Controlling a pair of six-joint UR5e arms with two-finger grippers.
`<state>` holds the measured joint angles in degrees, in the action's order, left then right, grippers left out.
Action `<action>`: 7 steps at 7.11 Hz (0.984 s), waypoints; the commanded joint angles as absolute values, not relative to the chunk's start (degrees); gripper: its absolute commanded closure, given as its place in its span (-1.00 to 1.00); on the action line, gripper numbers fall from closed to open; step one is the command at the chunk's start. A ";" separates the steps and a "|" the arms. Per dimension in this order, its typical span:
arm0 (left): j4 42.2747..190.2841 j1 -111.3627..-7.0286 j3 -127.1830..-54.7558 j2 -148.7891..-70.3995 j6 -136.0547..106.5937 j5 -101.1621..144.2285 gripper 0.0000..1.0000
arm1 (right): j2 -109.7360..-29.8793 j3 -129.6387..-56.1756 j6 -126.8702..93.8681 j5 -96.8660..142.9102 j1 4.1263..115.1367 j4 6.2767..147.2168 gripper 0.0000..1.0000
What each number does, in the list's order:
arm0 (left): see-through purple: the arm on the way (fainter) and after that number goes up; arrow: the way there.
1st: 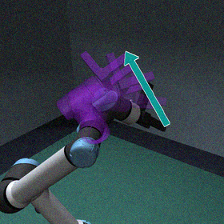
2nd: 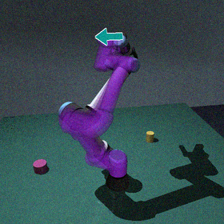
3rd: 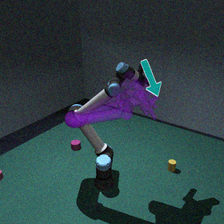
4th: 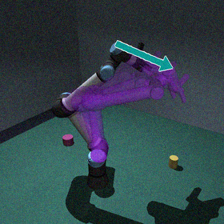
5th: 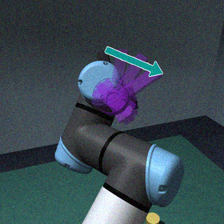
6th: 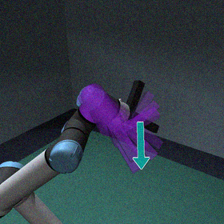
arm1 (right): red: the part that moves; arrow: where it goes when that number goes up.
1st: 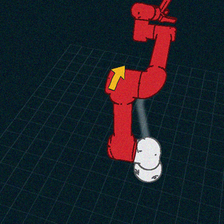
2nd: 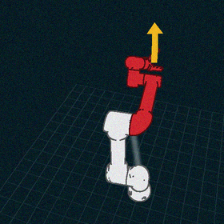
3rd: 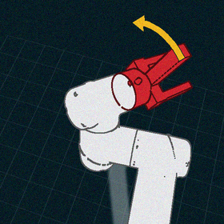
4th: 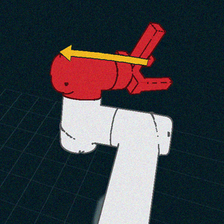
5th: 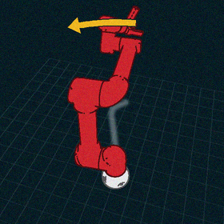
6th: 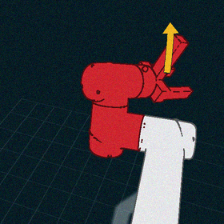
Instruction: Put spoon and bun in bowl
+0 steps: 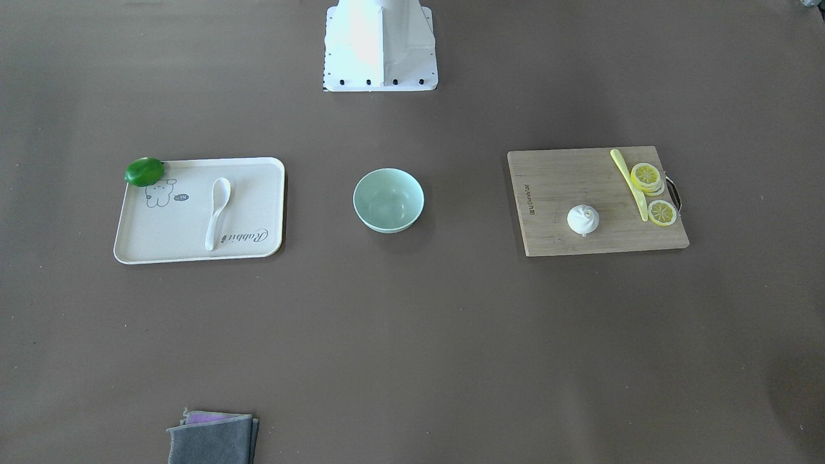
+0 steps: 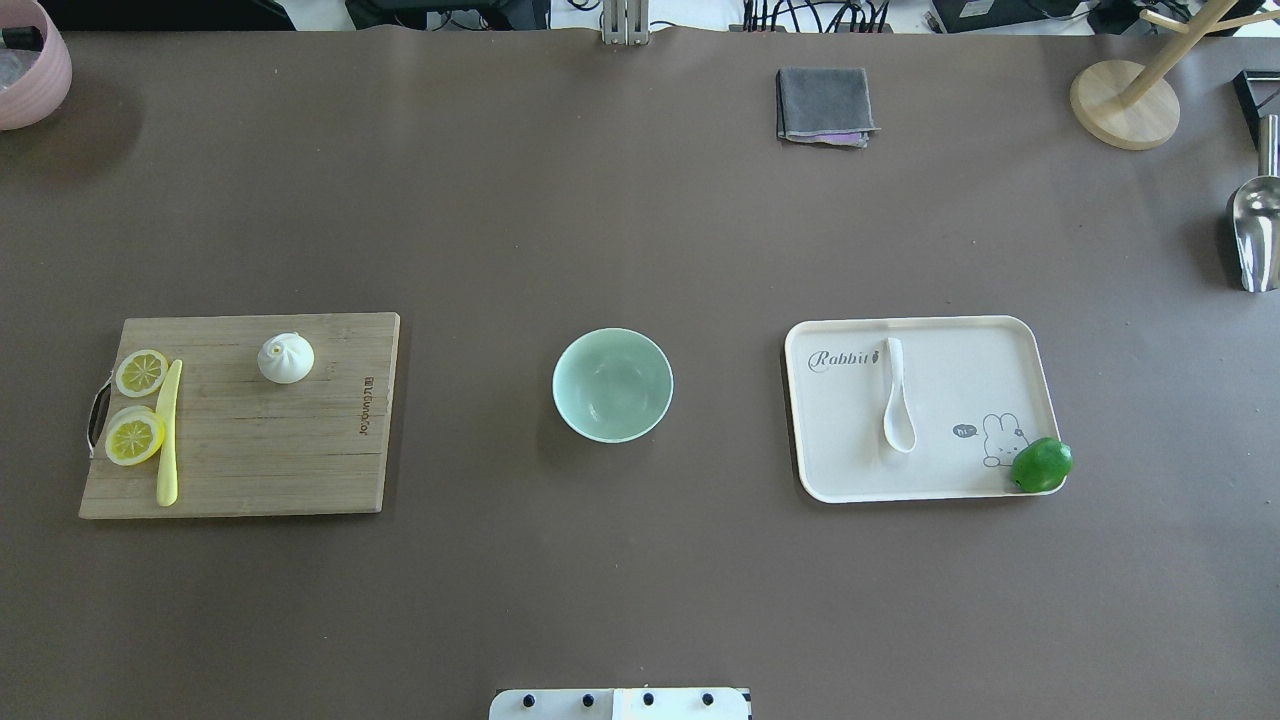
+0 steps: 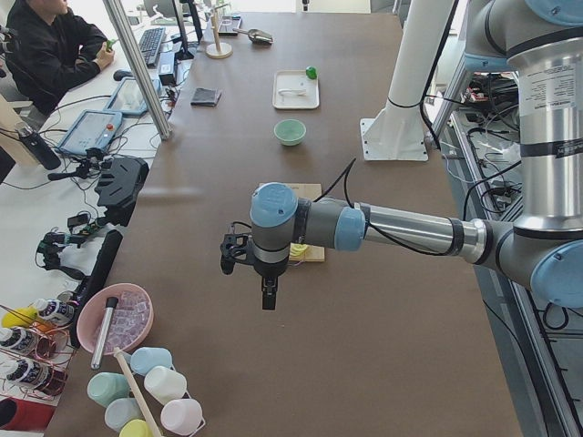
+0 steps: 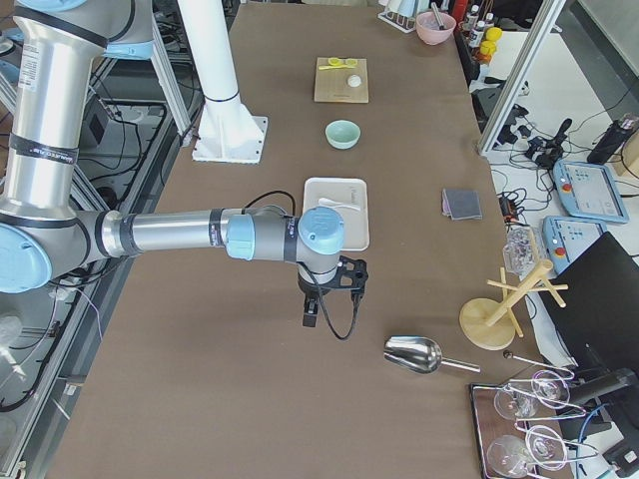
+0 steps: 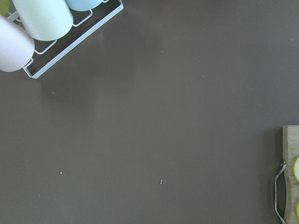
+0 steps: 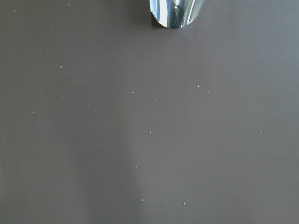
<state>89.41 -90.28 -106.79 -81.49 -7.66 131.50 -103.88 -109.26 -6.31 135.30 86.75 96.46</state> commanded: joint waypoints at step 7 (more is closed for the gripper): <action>90.26 -90.26 -107.05 -82.18 -7.65 132.10 -0.96 | -103.97 -108.29 -5.72 135.44 86.75 96.07 -1.00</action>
<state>90.15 -90.26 -106.96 -82.00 -7.58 132.03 -103.94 -108.67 -6.14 135.44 86.75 96.18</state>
